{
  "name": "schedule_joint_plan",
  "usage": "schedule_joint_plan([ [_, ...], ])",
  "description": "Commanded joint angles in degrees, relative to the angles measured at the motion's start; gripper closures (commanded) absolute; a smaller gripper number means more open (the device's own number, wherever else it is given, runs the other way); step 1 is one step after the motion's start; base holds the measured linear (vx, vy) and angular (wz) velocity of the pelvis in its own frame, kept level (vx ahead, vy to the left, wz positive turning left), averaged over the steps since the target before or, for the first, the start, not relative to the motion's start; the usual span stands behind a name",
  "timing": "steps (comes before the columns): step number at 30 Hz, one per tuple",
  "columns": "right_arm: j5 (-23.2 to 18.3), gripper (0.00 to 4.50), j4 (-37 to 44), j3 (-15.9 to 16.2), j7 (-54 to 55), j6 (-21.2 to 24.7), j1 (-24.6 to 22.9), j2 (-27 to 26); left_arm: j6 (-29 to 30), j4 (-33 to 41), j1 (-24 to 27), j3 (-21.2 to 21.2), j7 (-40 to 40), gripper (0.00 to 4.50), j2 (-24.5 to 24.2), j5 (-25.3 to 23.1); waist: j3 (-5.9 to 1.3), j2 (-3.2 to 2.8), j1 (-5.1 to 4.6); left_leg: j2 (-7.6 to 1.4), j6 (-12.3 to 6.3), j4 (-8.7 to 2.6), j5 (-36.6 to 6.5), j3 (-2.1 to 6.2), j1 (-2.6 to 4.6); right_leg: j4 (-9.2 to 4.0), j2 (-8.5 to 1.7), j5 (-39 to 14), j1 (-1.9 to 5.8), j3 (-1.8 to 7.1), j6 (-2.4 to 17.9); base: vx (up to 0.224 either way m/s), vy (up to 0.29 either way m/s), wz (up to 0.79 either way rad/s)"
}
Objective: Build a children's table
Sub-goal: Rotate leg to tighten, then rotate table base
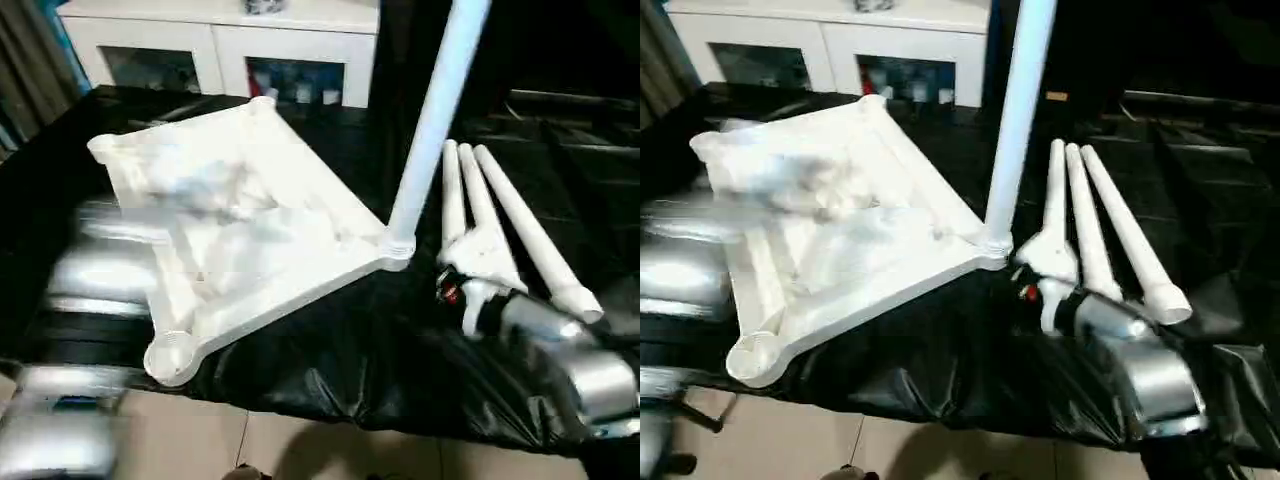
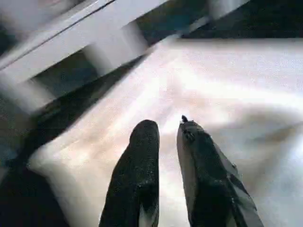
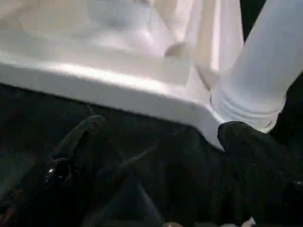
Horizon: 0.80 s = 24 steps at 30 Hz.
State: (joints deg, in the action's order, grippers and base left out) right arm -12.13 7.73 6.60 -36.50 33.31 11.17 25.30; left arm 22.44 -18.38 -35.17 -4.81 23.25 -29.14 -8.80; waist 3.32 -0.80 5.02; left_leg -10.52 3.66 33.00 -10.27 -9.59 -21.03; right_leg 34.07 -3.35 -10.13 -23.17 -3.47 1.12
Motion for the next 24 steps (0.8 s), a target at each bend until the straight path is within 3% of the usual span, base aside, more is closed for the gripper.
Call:
schedule_joint_plan([
  [1,0.0,0.6,0.9,0.7,0.4,1.9,0.3,0.2,1.5,-0.7,1.8,0.7,-1.0,4.01,-0.2,-1.7,-3.82,-0.64,0.14,-2.19,-1.13,-3.24,-9.6,0.87,0.65,-3.79,-3.87,-11.4,2.92,2.5,8.4,0.0,0.0,0.0],
  [3,0.0,0.7,0.7,1.4,0.6,3.4,0.5,0.1,3.5,-1.3,3.3,0.7,-1.4,4.13,-2.2,-2.9,-3.89,-0.81,0.56,-2.41,-0.69,-3.21,-10.7,0.74,1.14,-3.69,-3.89,-10.1,2.51,2.58,9.5,0.0,0.0,0.0],
  [4,0.0,0.7,0.5,1.8,0.6,3.7,0.6,0.1,4.2,-1.6,3.9,1.0,-1.5,4.13,-3.0,-3.6,-3.95,-1.18,0.83,-2.47,-0.39,-3.28,-10.9,0.88,0.92,-3.47,-4.01,-8.8,2.65,2.6,10.0,0.0,0.0,0.0],
  [5,0.0,0.88,0.5,1.8,0.6,3.7,0.6,0.1,4.2,-1.6,3.9,1.0,-1.5,4.27,-3.0,-3.6,-4.01,-1.12,1.01,-2.42,-0.1,-3.31,-11.0,0.92,0.81,-3.34,-4.04,-8.0,2.78,2.57,10.0,0.0,0.0,0.0],
  [6,0.1,1.01,-0.3,2.4,1.1,3.8,1.0,-0.4,5.3,-1.2,4.9,3.0,-0.3,4.39,-4.4,-4.2,-4.02,-1.66,1.35,-2.49,0.32,-3.36,-11.6,1.11,0.86,-3.22,-4.27,-7.9,2.73,2.59,10.1,0.0,0.0,0.0],
  [8,1.5,1.08,-3.1,3.2,2.5,3.8,2.3,-1.9,6.4,-0.1,5.9,4.3,2.3,4.44,-4.1,-2.7,-3.96,-1.2,1.44,-2.44,0.68,-3.39,-13.1,0.96,0.98,-3.47,-4.31,-8.7,2.65,2.62,10.3,0.0,0.0,0.0],
  [9,2.7,1.15,-4.8,3.9,3.2,3.4,3.0,-2.5,6.6,0.1,6.3,5.2,3.6,4.48,-4.0,-2.5,-3.73,-1.3,1.31,-2.36,1.13,-3.55,-13.7,0.98,0.73,-3.51,-4.45,-10.2,2.61,2.59,10.8,0.0,0.0,0.0],
  [12,4.7,1.52,-8.4,5.0,4.5,2.1,4.8,-4.0,6.9,0.0,6.5,6.9,5.6,4.5,-3.8,-2.9,-3.67,-1.3,1.38,-2.39,2.1,-3.53,-16.0,0.97,0.92,-3.69,-4.55,-13.0,2.5,2.71,10.3,0.0,0.0,0.0],
  [17,5.7,1.8,-14.1,5.6,6.6,1.1,8.3,-6.3,6.2,-1.2,6.2,8.9,8.7,4.5,-4.4,-3.5,-3.96,-0.88,1.18,-2.31,1.91,-3.36,-13.1,0.96,0.67,-3.19,-4.54,-10.2,2.79,2.67,10.2,0.0,0.0,0.0],
  [20,6.0,2.09,-15.3,6.1,7.0,1.0,9.1,-6.8,6.9,-1.5,6.9,10.4,10.9,4.5,-5.7,-4.0,-4.09,-0.99,1.04,-2.25,1.6,-3.27,-11.4,0.91,0.5,-2.85,-4.45,-7.9,2.93,2.67,10.5,0.0,0.0,0.0],
  [21,6.2,2.09,-16.1,6.2,7.4,0.7,9.7,-7.3,7.7,-1.4,7.5,11.5,12.4,4.5,-6.7,-4.2,-4.07,-1.87,1.13,-2.31,1.8,-3.2,-11.7,0.96,0.7,-2.84,-4.48,-7.4,2.76,2.66,10.7,0.0,0.0,0.0],
  [23,6.3,2.25,-16.5,6.2,7.5,0.6,9.9,-7.5,8.2,-1.2,7.7,12.0,13.1,4.5,-7.1,-4.2,-4.06,-1.37,0.86,-2.23,1.97,-3.29,-12.4,0.86,0.71,-2.89,-4.35,-7.4,2.91,2.61,10.8,0.0,0.0,0.0],
  [24,6.6,2.39,-17.5,6.3,7.9,0.2,10.5,-8.0,9.0,-0.8,8.3,13.0,14.5,4.5,-8.0,-4.4,-4.0,-1.83,0.74,-2.25,2.12,-3.31,-12.8,0.89,0.69,-3.04,-4.38,-7.4,2.85,2.61,10.9,0.0,0.0,0.0],
])
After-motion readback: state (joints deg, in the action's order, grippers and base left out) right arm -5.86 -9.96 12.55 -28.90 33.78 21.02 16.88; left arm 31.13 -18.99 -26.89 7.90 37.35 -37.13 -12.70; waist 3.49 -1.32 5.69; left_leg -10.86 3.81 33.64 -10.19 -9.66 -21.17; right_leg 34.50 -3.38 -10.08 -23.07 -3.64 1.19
